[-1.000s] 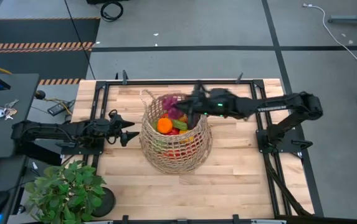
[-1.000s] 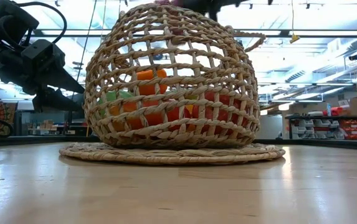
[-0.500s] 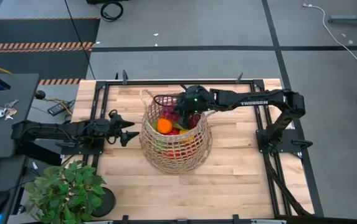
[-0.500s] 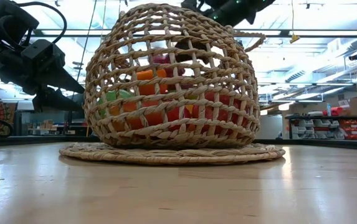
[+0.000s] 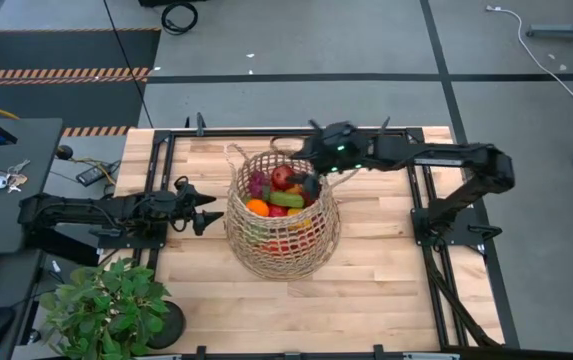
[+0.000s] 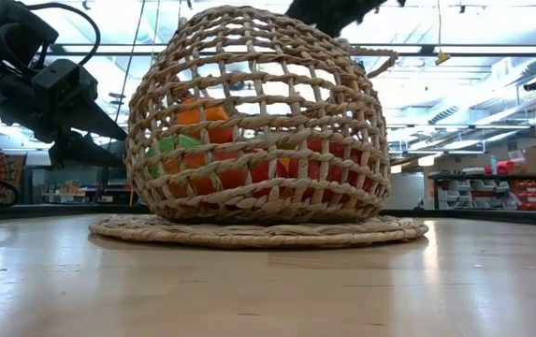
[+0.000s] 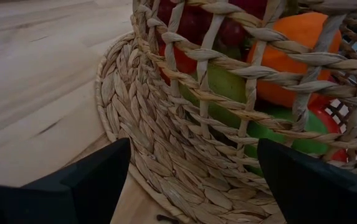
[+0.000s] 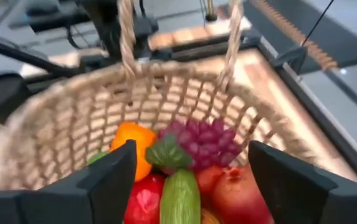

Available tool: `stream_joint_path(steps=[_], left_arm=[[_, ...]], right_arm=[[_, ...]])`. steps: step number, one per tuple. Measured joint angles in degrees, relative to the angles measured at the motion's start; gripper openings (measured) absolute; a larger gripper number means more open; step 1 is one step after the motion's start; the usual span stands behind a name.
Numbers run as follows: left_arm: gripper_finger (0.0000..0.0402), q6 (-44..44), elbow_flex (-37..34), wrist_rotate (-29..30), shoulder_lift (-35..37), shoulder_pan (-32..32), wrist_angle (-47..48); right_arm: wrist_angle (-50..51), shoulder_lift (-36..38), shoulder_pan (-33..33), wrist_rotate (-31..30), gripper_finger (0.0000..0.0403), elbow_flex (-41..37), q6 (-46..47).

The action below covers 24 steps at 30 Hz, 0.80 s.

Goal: Build produce basket
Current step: Return to Home Position

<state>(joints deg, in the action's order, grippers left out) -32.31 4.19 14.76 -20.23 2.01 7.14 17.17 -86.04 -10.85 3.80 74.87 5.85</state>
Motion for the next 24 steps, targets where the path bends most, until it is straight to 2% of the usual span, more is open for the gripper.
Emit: stream_joint_path(steps=[3, 7, 11, 16, 24], left_arm=[[0.0357, 0.0, 0.0, 0.0, 0.0, 0.0, 0.0], [0.0357, 0.0, 0.0, 0.0, 0.0, 0.0, 0.0], [0.0357, 0.0, 0.0, 0.0, 0.0, 0.0, 0.0], [0.0357, 0.0, 0.0, 0.0, 0.0, 0.0, 0.0], [0.0357, 0.0, 0.0, 0.0, 0.0, 0.0, 0.0]], right_arm=[[1.9, 5.2, 0.3, -0.2, 0.0322, 0.0, 0.0], [4.7, 12.5, 2.1, -0.7, 0.0319, 0.0, 0.0], [6.8, 20.1, 5.4, -6.3, 0.0301, -1.6, 0.0], [5.0, 30.7, 10.3, -13.0, 0.0271, -9.5, 1.6], [-7.5, 46.0, 17.0, -14.5, 0.024, -27.5, 9.6]])
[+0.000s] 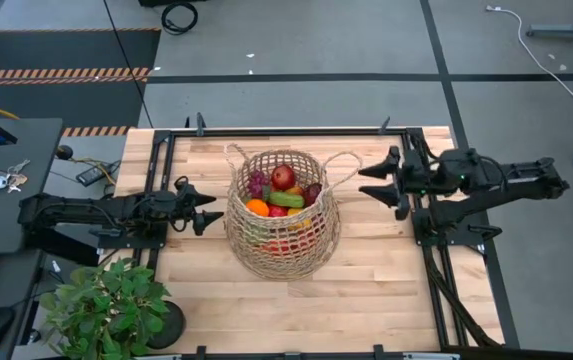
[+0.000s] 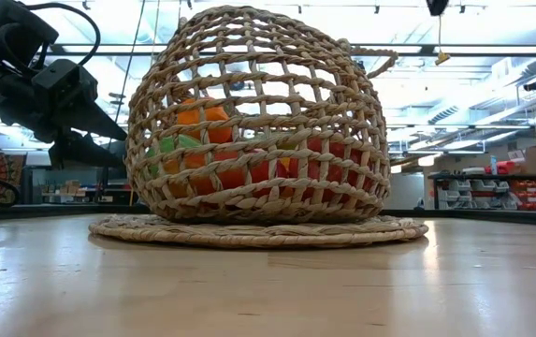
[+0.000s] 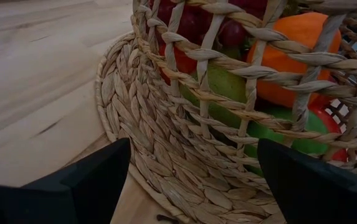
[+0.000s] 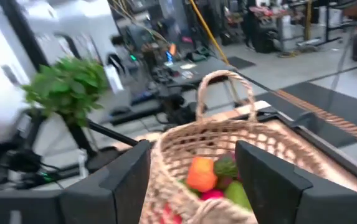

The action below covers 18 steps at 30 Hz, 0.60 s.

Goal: Build produce basket
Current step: Return to Home Position

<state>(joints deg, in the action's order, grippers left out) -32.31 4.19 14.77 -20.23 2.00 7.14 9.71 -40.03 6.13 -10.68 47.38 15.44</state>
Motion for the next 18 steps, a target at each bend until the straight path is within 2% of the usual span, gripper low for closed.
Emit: stream_joint_path(steps=[9, 18], left_arm=[[0.0357, 0.0, 0.0, 0.0, 0.0, 0.0, 0.0], [0.0357, 0.0, 0.0, 0.0, 0.0, 0.0, 0.0]], right_arm=[[-10.9, 12.2, 3.1, 0.5, 0.0229, -18.3, 3.3], [-23.5, 26.8, 3.2, 0.2, 0.0212, -35.4, 10.1]])
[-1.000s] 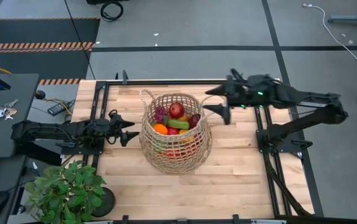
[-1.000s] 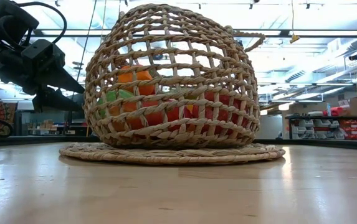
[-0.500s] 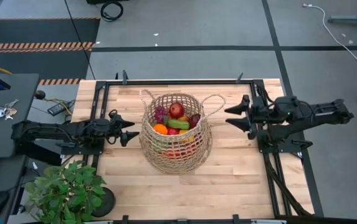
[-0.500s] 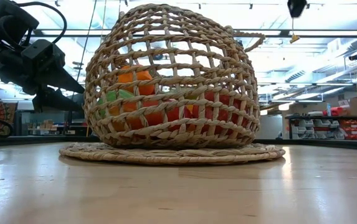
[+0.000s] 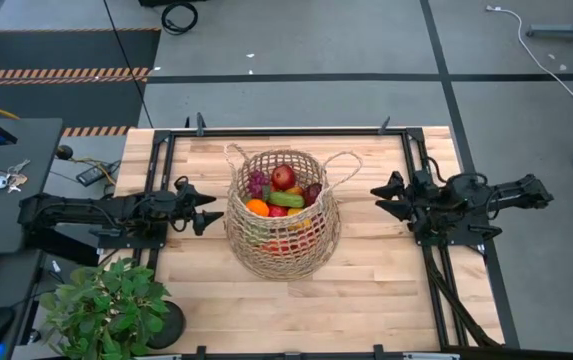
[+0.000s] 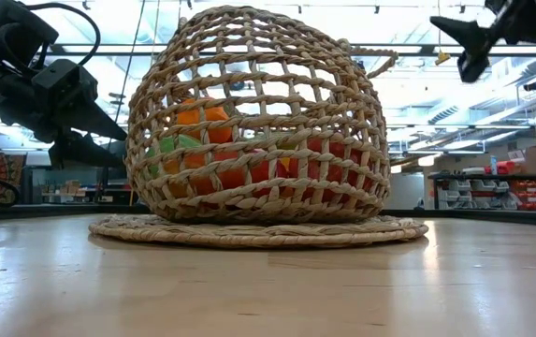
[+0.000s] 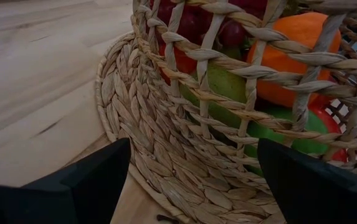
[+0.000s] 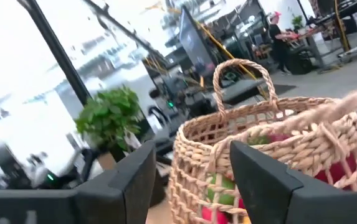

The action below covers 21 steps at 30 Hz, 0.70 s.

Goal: Build produce basket
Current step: Return to Home Position

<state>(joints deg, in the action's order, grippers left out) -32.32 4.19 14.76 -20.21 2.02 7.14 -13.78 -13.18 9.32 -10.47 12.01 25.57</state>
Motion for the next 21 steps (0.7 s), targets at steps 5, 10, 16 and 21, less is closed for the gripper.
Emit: stream_joint_path(steps=[5, 10, 16, 21], left_arm=[[0.0357, 0.0, 0.0, 0.0, 0.0, 0.0, 0.0], [0.0357, 0.0, 0.0, 0.0, 0.0, 0.0, 0.0], [0.0357, 0.0, 0.0, 0.0, 0.0, 0.0, 0.0], [0.0357, 0.0, 0.0, 0.0, 0.0, 0.0, 0.0]], right_arm=[[-3.5, 6.2, 0.0, 0.0, 0.0198, -6.2, 4.3], [-4.2, 10.3, 0.0, 0.0, 0.0188, -10.7, 6.4], [-1.7, 11.7, 0.0, 0.1, 0.0179, -11.6, 6.0], [-1.2, 11.7, 0.0, -0.3, 0.0179, -11.6, 4.2]])
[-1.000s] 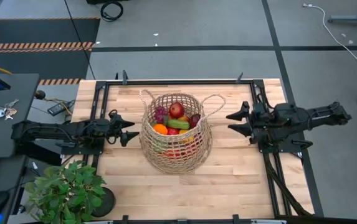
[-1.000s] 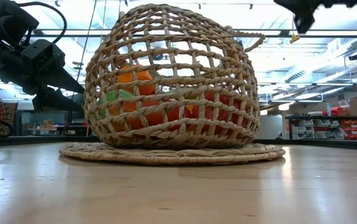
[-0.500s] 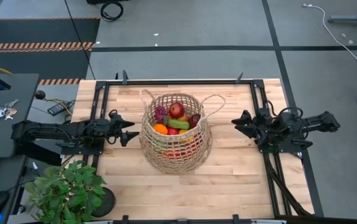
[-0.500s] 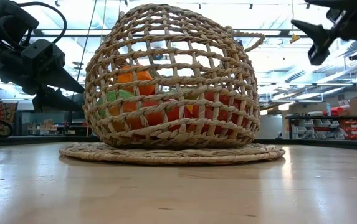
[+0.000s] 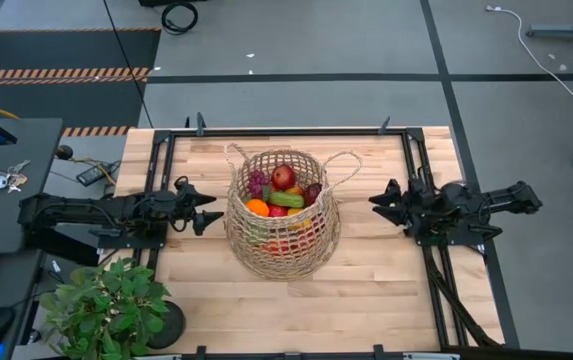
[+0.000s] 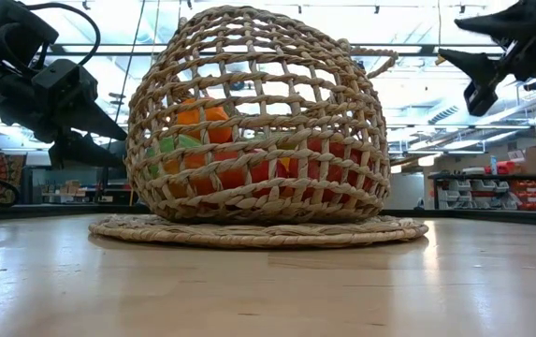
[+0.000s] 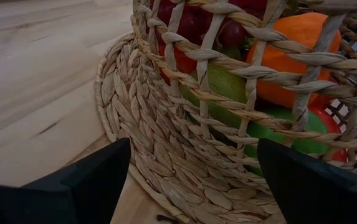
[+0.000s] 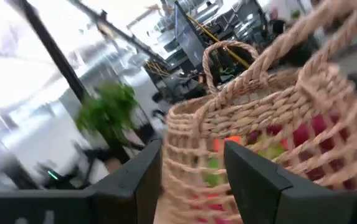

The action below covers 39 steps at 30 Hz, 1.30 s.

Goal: Build produce basket
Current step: Return to Home Position

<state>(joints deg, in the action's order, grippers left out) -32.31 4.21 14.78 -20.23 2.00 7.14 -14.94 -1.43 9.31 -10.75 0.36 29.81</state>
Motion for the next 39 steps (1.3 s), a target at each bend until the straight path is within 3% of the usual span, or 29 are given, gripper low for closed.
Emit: stream_joint_path(steps=[2, 8, 39], left_arm=[[0.0357, 0.0, 0.0, 0.0, 0.0, 0.0, 0.0], [0.0357, 0.0, 0.0, 0.0, 0.0, 0.0, 0.0], [0.0357, 0.0, 0.0, 0.0, 0.0, 0.0, 0.0]], right_arm=[[2.9, 0.0, 0.0, 0.0, 0.0179, 0.0, -5.3], [8.6, -0.1, 0.0, 1.2, 0.0179, 0.0, -6.4], [8.2, 0.0, 0.0, 1.3, 0.0179, 0.0, -6.4]])
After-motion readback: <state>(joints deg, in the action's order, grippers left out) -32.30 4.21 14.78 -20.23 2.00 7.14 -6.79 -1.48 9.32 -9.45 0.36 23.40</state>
